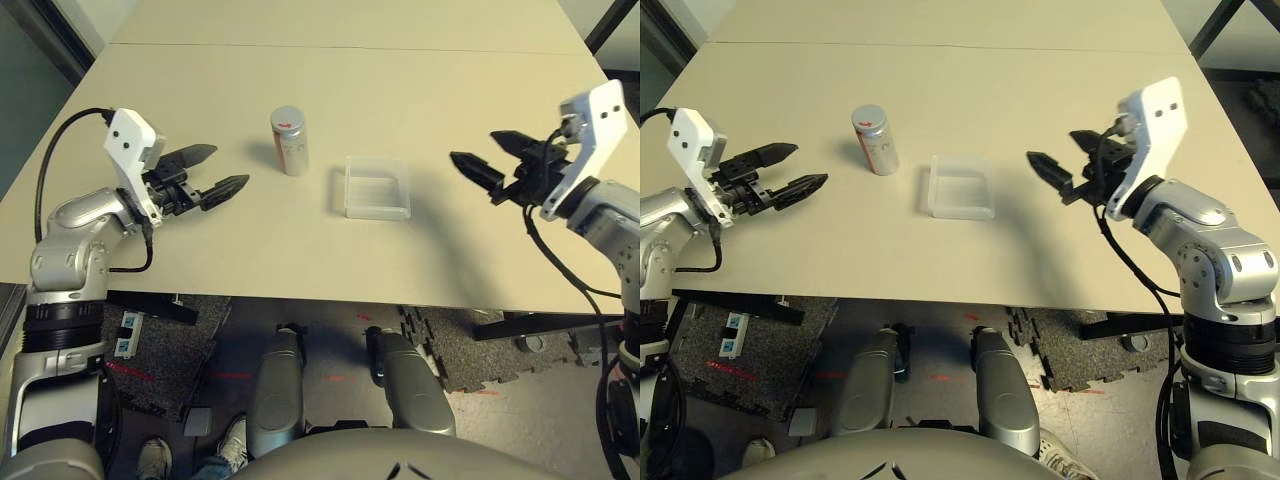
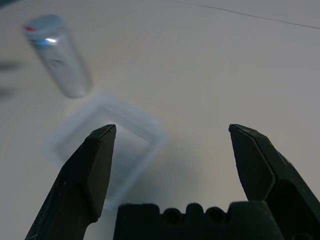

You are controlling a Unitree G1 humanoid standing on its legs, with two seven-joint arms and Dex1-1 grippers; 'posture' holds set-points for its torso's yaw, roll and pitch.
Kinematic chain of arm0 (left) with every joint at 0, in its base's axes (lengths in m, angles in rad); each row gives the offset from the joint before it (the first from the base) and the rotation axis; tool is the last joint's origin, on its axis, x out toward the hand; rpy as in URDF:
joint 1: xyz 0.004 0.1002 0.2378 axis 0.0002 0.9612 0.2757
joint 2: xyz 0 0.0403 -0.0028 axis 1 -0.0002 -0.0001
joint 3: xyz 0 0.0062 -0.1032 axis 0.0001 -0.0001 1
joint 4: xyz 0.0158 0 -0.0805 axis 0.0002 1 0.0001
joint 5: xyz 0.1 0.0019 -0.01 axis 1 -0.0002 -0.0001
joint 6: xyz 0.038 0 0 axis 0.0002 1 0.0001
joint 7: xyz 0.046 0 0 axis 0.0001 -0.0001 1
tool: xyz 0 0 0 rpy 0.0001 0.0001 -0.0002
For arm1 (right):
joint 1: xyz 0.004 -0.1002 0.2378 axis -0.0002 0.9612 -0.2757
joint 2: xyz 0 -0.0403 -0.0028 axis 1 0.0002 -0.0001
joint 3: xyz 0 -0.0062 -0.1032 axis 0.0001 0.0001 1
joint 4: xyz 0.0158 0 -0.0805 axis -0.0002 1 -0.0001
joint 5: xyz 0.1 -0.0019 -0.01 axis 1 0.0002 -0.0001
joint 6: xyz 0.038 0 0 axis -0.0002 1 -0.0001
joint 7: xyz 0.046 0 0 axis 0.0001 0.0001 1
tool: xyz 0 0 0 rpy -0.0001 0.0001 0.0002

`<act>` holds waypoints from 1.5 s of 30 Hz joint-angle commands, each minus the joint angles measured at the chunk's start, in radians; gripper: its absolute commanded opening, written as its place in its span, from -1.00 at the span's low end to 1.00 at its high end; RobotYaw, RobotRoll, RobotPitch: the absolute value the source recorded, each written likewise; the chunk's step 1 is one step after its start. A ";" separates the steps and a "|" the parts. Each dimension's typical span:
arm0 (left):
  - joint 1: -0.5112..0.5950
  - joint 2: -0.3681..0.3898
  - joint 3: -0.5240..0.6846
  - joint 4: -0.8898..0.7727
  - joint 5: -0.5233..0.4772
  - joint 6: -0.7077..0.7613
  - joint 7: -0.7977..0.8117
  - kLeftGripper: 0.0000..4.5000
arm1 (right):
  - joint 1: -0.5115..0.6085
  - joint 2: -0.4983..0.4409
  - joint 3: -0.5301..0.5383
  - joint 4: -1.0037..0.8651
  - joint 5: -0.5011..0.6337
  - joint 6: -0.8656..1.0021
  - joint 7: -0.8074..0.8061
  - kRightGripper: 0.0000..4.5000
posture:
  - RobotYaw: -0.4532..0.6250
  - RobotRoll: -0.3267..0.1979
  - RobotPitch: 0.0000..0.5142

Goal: Pour the medicine from the bottle into the box.

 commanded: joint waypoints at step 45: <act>-0.369 -0.240 -0.119 0.732 0.243 -0.452 -0.011 0.99 | -0.056 0.075 0.036 -0.190 0.043 0.146 -0.123 1.00 | -0.55 0.25 -0.14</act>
